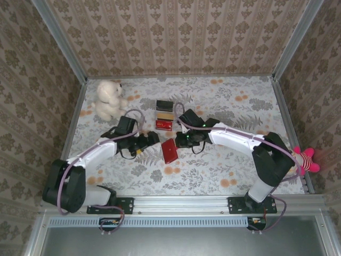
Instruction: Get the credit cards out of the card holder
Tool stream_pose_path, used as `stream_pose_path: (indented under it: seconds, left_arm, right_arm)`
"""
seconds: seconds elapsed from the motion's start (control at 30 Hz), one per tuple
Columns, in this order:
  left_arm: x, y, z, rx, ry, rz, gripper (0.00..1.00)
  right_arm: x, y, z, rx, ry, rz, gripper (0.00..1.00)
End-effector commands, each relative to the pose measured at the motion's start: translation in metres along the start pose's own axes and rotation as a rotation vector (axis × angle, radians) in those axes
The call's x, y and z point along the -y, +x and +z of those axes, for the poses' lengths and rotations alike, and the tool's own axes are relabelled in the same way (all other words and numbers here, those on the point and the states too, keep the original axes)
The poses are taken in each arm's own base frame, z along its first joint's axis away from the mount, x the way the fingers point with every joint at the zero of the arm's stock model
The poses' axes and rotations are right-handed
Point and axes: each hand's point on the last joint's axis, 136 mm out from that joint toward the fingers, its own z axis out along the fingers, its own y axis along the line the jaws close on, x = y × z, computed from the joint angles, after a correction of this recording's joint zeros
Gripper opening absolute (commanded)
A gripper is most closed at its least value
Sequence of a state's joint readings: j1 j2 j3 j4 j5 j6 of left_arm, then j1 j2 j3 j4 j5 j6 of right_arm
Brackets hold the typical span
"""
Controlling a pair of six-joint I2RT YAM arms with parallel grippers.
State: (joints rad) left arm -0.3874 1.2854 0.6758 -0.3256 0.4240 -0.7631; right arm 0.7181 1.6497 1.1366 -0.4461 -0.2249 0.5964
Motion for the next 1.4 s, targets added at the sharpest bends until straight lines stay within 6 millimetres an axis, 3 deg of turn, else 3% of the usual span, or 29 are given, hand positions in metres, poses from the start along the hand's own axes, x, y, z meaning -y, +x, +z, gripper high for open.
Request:
stream_pose_path:
  seconds: [0.0,0.23,0.47,0.57,0.7,0.9,1.13,1.37]
  left_arm:
    - [-0.011,-0.007,-0.012,0.06,0.011,-0.061,1.0]
    - [-0.007,-0.01,-0.017,0.078,0.047,-0.056,1.0]
    - [0.002,-0.01,-0.012,0.063,0.069,-0.02,1.0]
    - [0.005,-0.006,-0.008,0.046,0.062,0.004,1.0]
    - [0.013,0.001,0.001,0.006,0.06,0.046,0.97]
    - [0.033,0.009,0.015,-0.054,0.069,0.113,0.82]
    - [0.057,0.019,0.037,-0.124,0.099,0.121,0.66]
    - [0.055,0.021,0.052,-0.151,0.068,0.099,0.59]
  right_arm:
    - [-0.017,-0.001,-0.011,0.016,-0.08,-0.056,0.08]
    - [-0.052,-0.007,-0.018,0.034,-0.237,-0.077,0.08]
    - [-0.055,-0.007,-0.01,0.013,-0.25,-0.086,0.09]
    - [-0.038,-0.006,-0.005,0.004,-0.16,-0.072,0.09]
    - [0.003,-0.002,-0.004,0.003,0.008,-0.031,0.09]
    - [0.054,0.006,-0.008,-0.001,0.168,0.043,0.08]
    - [0.072,0.013,0.0,-0.022,0.221,0.079,0.08]
    - [0.082,0.018,0.01,-0.047,0.258,0.101,0.08]
